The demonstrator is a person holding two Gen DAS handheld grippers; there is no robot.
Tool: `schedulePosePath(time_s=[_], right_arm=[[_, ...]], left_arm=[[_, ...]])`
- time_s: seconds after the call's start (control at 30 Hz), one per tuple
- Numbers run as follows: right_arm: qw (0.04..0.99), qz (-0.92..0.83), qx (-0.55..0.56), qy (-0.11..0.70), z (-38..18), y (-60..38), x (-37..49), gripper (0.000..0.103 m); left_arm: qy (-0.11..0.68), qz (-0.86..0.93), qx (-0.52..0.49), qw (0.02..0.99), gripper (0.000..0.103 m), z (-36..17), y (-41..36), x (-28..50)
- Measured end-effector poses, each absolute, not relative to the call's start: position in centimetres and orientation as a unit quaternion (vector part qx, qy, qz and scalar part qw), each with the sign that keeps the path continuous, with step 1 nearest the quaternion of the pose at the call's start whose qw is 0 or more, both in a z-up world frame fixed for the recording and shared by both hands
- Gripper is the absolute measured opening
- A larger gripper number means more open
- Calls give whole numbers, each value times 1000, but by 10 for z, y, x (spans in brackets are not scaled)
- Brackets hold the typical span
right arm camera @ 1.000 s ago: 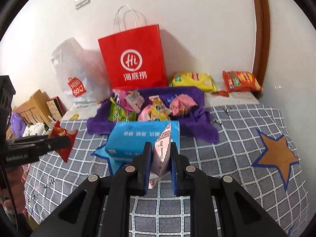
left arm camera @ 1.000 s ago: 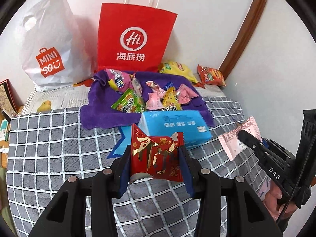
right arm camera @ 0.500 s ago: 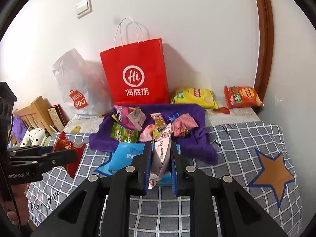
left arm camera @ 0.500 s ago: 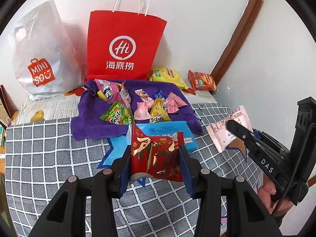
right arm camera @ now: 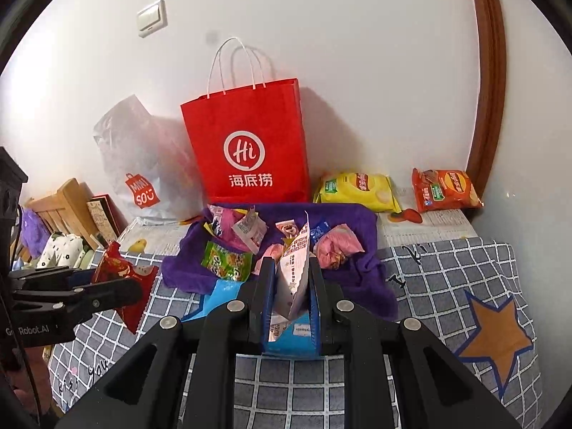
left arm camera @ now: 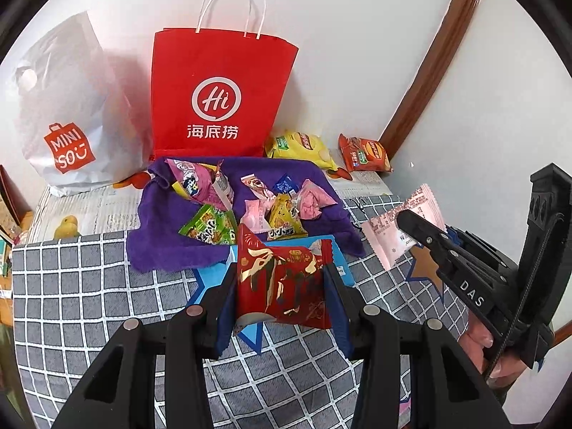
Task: Organize snacks
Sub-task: 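Carry the pink packet and red packet with both tools over the purple towel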
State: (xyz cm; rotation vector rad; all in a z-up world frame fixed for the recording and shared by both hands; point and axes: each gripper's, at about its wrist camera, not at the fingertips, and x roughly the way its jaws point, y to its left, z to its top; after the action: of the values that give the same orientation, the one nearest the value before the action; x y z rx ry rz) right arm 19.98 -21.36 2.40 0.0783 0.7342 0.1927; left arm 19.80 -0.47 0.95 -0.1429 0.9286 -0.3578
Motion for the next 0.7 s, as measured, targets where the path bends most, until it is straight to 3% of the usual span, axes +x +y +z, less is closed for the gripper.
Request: schedulePosePath(time_s=[0.7], right_arm=[[930,95,20,355,29,-196,267,17]], left_arm=[[430,-150,-56,888,42,24,16,262]])
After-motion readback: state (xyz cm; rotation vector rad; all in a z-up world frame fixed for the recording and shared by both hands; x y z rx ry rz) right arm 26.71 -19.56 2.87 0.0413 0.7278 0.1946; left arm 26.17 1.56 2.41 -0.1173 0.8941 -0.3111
